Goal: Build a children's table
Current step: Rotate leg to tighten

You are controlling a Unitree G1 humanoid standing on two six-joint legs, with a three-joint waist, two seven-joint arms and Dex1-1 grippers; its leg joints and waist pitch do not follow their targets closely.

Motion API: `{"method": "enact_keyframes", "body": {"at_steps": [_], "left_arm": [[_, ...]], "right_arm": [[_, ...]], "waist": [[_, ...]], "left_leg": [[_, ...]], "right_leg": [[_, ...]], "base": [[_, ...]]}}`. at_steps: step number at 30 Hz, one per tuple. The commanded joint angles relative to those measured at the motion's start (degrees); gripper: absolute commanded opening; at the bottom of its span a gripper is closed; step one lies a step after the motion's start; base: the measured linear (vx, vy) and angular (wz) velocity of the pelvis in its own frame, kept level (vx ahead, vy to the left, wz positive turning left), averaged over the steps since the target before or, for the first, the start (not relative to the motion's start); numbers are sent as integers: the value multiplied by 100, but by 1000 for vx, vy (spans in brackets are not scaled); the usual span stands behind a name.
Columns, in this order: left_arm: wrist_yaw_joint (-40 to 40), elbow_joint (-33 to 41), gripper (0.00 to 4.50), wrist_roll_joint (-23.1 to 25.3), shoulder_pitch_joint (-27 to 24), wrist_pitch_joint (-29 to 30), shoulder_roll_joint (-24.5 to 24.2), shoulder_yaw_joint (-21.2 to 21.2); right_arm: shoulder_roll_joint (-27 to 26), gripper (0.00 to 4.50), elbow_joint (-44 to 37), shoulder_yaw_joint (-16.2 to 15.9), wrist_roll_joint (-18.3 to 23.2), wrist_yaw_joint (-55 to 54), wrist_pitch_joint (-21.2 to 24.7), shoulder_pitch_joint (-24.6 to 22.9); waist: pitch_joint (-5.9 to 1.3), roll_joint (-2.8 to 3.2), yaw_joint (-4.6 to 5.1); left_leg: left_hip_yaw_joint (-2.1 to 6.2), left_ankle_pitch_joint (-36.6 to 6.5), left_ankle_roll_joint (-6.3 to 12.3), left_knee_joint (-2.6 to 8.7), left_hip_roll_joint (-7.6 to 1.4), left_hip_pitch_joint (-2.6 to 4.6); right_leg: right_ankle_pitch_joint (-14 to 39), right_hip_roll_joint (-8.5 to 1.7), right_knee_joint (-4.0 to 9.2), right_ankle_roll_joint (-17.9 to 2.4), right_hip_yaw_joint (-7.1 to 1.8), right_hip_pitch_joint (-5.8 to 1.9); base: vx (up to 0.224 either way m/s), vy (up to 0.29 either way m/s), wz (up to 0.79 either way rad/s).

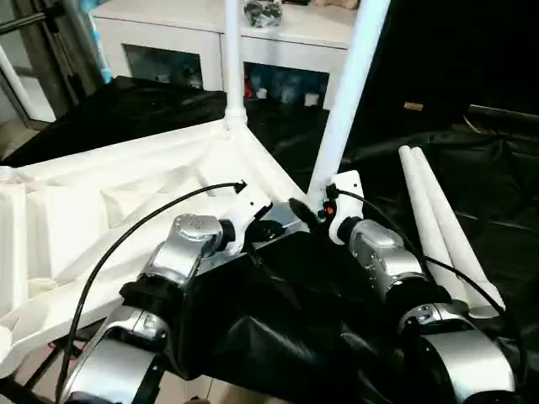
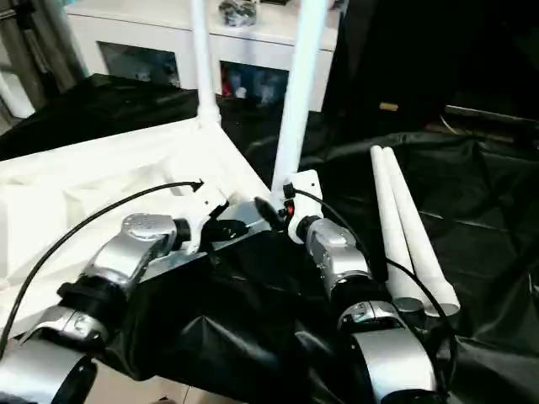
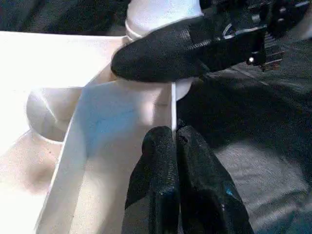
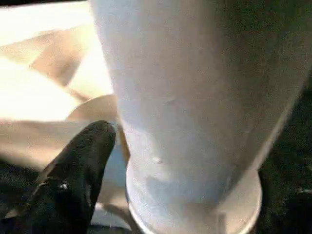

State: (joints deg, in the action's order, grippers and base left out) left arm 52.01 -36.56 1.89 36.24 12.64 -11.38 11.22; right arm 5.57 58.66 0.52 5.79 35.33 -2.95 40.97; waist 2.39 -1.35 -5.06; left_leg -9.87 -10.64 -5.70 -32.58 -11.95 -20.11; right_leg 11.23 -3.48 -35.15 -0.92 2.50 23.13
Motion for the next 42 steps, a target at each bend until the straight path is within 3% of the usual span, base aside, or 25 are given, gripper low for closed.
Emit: {"method": "enact_keyframes", "body": {"at_steps": [1, 5, 8, 12, 16, 17, 25, 29, 30, 31, 34, 36, 41, 42], "left_arm": [[627, 396, 0, -383, -69, -241, 41, 162], [1050, 554, 0, -465, -167, -218, -178, 190], [1345, 649, 0, -499, -239, -233, -354, 228], [1840, 889, 0, -626, -367, -115, -573, 295], [2041, 993, 0, -690, -416, -44, -652, 311], [2086, 1011, 0, -698, -423, -39, -673, 326], [2066, 1057, 0, -669, -446, -15, -694, 330], [1704, 871, 0, -568, -365, -100, -595, 271], [1380, 705, 0, -493, -279, -115, -501, 203], [1073, 553, 0, -440, -187, -128, -388, 127], [958, 499, 0, -423, -151, -140, -342, 99], [132, 146, 0, -294, 112, -124, -43, -61], [-614, -183, 0, -159, 385, -104, 285, -94], [-742, -249, 0, -121, 452, -87, 417, -85]], "right_arm": [[89, 433, -190, -392, -104, 959, 91, -195], [451, 445, -661, -613, -58, 1851, 182, -392], [692, 445, -981, -689, 42, 2450, 294, -517], [870, 445, -1168, -710, 176, 2991, 385, -604], [915, 445, -1277, -787, 149, 3142, 441, -686], [919, 418, -1324, -815, 142, 3165, 473, -721], [819, 353, -1424, -827, 137, 3157, 668, -793], [707, 317, -1325, -770, 89, 2771, 614, -792], [606, 308, -1113, -721, -39, 2248, 549, -732], [479, 296, -877, -638, -139, 1664, 459, -657], [422, 285, -790, -593, -156, 1437, 435, -627], [51, 276, -403, -303, -84, 261, 597, -454], [-479, 274, -5, -30, 4, -1077, 705, -251], [-653, 274, 111, -50, -68, -1279, 524, -199]], "waist": [[-331, -33, -3], [-334, -31, -44], [-329, -35, -70], [-313, -32, -101], [-314, -30, -97], [-314, -29, -104], [-325, -38, -127], [-322, -39, -121], [-318, -35, -115], [-315, -45, -92], [-306, -53, -67], [-304, -50, -28], [-326, -43, -5], [-331, -44, -10]], "left_leg": [[-21, -654, 417, 312, -109, -30], [-34, -516, 606, 288, -128, -19], [-47, -589, 639, 281, -139, -15], [-39, -798, 489, 305, -158, 0], [-39, -755, 437, 307, -145, -2], [-39, -728, 440, 307, -146, 4], [-37, -634, 423, 302, -138, -4], [-34, -643, 389, 307, -132, 0], [-34, -658, 373, 312, -135, 6], [-26, -706, 285, 319, -119, 3], [-20, -810, 202, 335, -108, 13], [-21, -772, 155, 338, -98, 17], [-21, -626, 141, 328, -88, 16], [-19, -627, 145, 323, -87, 12]], "right_leg": [[255, -407, 343, -1354, -223, -334], [-129, -387, 304, -1468, -201, -343], [-41, -392, 311, -1479, -200, -334], [464, -412, 348, -1421, -203, -318], [476, -401, 346, -1406, -204, -315], [438, -396, 346, -1404, -203, -310], [342, -396, 329, -1391, -203, -321], [371, -403, 333, -1379, -206, -318], [406, -404, 342, -1371, -208, -306], [564, -419, 359, -1312, -219, -305], [857, -418, 392, -1226, -227, -310], [826, -405, 390, -1208, -236, -297], [568, -408, 367, -1211, -235, -306], [544, -410, 360, -1214, -231, -315]], "base": [[0, 0, 0], [0, 0, 0], [0, 0, 0], [0, 0, 0], [0, 0, 0], [0, 0, 0], [0, 0, 0], [0, 0, 0], [0, 0, 0], [0, 0, 0], [0, 0, 0], [0, 0, 0], [0, 0, 0], [0, 0, 0]]}}
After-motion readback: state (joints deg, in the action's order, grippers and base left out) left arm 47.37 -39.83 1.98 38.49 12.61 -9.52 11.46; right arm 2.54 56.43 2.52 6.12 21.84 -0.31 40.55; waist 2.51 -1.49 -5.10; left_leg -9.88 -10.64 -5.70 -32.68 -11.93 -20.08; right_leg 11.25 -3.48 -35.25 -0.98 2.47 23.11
